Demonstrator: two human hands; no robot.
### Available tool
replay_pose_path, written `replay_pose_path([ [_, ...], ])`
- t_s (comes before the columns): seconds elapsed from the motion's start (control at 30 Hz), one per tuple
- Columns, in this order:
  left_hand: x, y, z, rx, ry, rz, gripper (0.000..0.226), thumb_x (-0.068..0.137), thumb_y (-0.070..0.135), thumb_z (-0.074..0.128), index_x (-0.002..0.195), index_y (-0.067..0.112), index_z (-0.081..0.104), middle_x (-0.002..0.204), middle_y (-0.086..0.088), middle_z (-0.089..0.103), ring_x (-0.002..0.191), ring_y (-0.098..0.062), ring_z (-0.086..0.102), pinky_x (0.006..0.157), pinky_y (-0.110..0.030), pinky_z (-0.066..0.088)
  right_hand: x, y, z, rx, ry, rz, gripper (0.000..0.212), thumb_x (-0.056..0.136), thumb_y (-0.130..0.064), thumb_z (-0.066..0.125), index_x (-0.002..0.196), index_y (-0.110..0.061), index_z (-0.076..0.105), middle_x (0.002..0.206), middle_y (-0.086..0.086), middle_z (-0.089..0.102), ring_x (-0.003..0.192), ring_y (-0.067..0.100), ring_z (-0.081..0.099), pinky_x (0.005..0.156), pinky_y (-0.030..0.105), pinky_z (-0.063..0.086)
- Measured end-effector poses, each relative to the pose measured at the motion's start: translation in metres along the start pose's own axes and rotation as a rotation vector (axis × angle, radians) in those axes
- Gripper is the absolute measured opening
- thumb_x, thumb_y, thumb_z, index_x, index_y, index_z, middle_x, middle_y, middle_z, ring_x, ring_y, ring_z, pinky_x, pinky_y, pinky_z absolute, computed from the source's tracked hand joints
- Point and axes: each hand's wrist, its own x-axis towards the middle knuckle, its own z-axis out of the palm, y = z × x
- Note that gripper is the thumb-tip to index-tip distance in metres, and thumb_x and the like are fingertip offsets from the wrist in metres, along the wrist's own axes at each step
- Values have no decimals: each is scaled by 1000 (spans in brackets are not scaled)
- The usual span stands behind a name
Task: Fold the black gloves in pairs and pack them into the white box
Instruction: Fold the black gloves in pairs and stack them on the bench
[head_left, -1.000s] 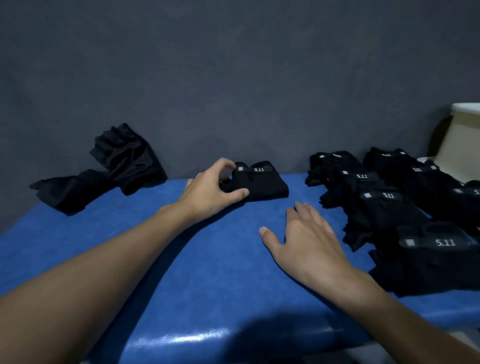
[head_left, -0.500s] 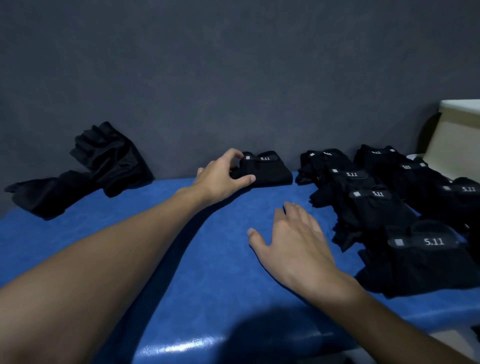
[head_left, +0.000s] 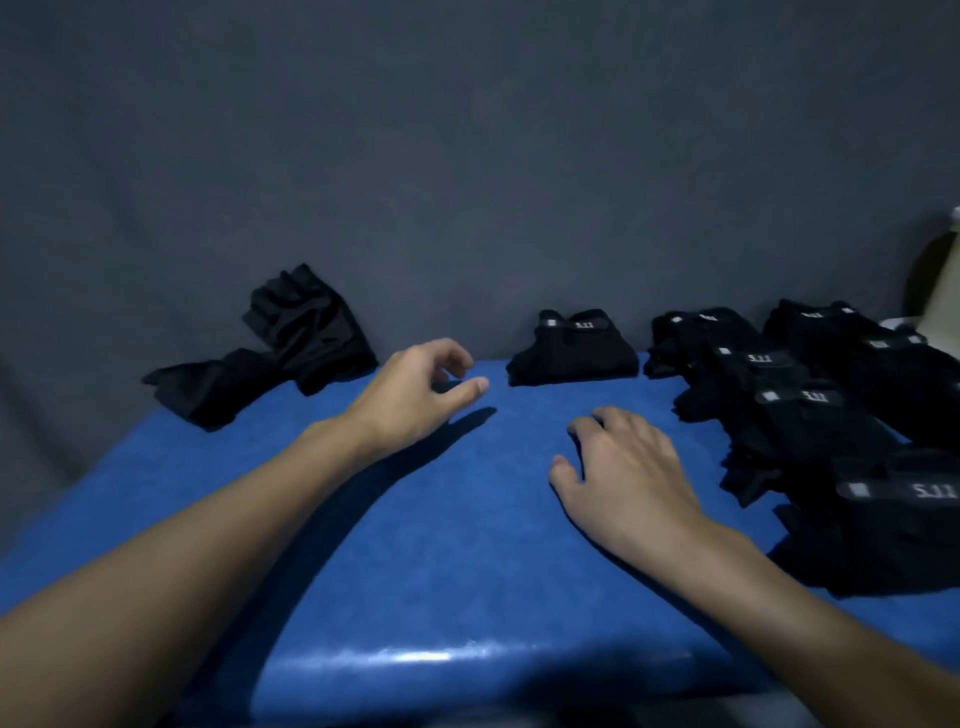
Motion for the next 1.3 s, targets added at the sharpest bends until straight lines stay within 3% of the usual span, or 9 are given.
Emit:
replay_pose_path([
  [0.1,-25,-14,-32,34,70,-24,17,89,43,69,94,27,67,95,15,68,96,-2,61,75,-16,42,8,-21,2,107,12,-119,39,95,-39,45,128,-19,52,129,-1,49,124,20,41,106,32,31],
  [0.33,-43,-52,-83,309,287,-85,7,90,34,67,94,29,65,99,11,63,100,-16,57,93,-43,46,64,-97,14,450,-103,-236,33,92,-28,54,124,-19,58,128,1,52,121,18,50,104,33,40],
  [0.5,-47,-83,-93,472,310,-165,20,91,37,64,109,27,65,117,7,59,116,-18,51,106,-40,28,107,-145,25,648,-163,-218,36,92,-30,56,128,-26,55,137,0,50,128,16,46,107,32,39],
  [0.67,-43,-102,-94,471,264,-179,31,94,38,59,123,27,61,129,6,57,125,-15,49,119,-40,17,136,-164,34,771,-176,-178,40,93,-29,55,132,-33,53,140,-5,48,130,16,42,103,30,38],
  [0.77,-40,-104,-89,479,214,-191,34,95,38,58,128,28,59,131,9,56,126,-13,48,117,-39,18,146,-168,37,840,-239,-161,40,95,-26,54,135,-29,53,141,-6,48,131,14,42,103,27,34],
  [0.9,-40,-107,-87,463,180,-214,36,95,38,56,131,30,56,133,10,53,124,-15,48,109,-39,26,151,-170,41,834,-215,-120,39,94,-29,53,133,-25,56,140,-5,51,132,15,44,114,37,30],
  [1.03,-42,-99,-90,425,210,-188,32,97,33,54,128,28,58,128,10,56,122,-15,50,111,-39,25,138,-161,28,901,-59,-152,33,95,-25,55,126,-14,62,128,-3,56,106,12,55,91,29,47],
  [1.13,-42,-87,-89,367,231,-139,30,97,29,53,125,26,60,123,9,60,117,-17,54,111,-40,33,117,-142,16,936,22,-170,28,96,-25,58,119,-12,65,115,-6,56,104,9,57,96,31,49],
  [1.3,-44,-58,-76,97,166,-140,30,100,32,53,128,26,57,125,5,59,116,-10,56,99,-27,42,68,-104,-2,1160,-21,-27,19,92,-7,62,111,-7,65,106,9,65,89,21,70,74,26,60],
])
